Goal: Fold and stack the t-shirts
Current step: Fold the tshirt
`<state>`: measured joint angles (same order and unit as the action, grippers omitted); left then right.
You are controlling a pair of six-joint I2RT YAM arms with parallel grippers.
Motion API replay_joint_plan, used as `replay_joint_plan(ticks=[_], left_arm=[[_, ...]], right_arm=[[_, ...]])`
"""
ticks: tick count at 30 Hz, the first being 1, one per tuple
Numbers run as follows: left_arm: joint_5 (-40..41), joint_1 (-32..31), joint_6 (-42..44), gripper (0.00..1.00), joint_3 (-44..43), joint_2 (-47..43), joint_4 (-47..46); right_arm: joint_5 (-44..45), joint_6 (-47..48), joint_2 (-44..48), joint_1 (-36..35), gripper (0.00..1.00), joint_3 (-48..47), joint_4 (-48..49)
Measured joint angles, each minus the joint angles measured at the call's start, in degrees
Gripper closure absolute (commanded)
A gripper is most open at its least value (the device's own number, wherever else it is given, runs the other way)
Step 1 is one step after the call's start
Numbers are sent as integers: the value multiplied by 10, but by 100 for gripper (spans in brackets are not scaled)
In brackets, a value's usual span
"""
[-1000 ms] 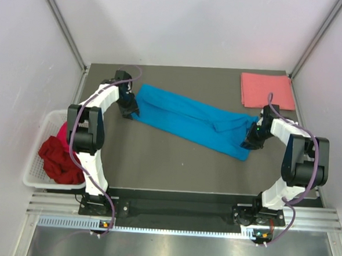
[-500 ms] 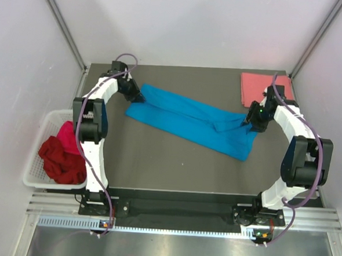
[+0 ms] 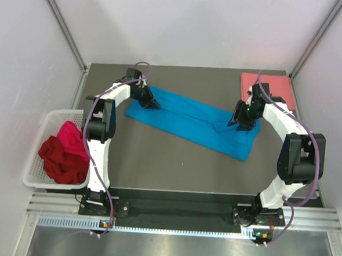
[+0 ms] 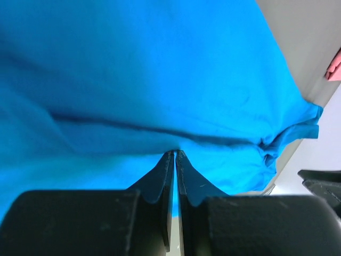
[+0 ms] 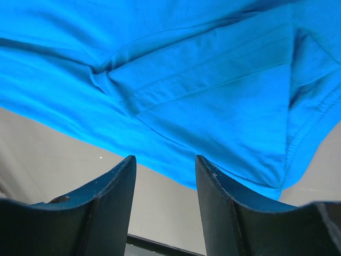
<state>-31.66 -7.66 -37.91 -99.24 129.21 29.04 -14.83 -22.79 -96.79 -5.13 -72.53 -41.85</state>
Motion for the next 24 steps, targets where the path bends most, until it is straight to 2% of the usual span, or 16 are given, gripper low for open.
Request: replay_joint_plan(ticks=[11,18,24], left_arm=[[-20,5,-27,90,-98,89,-19],[-21,5,-28,90,-96,91,-26],[-23,5,-25,90,-56,66,-34]], right_arm=[[-96,-88,-36,0,51,45,75],[-126,-143,-62,-1,52,49,126],[-141,-175,-75,-2,54,62,160]])
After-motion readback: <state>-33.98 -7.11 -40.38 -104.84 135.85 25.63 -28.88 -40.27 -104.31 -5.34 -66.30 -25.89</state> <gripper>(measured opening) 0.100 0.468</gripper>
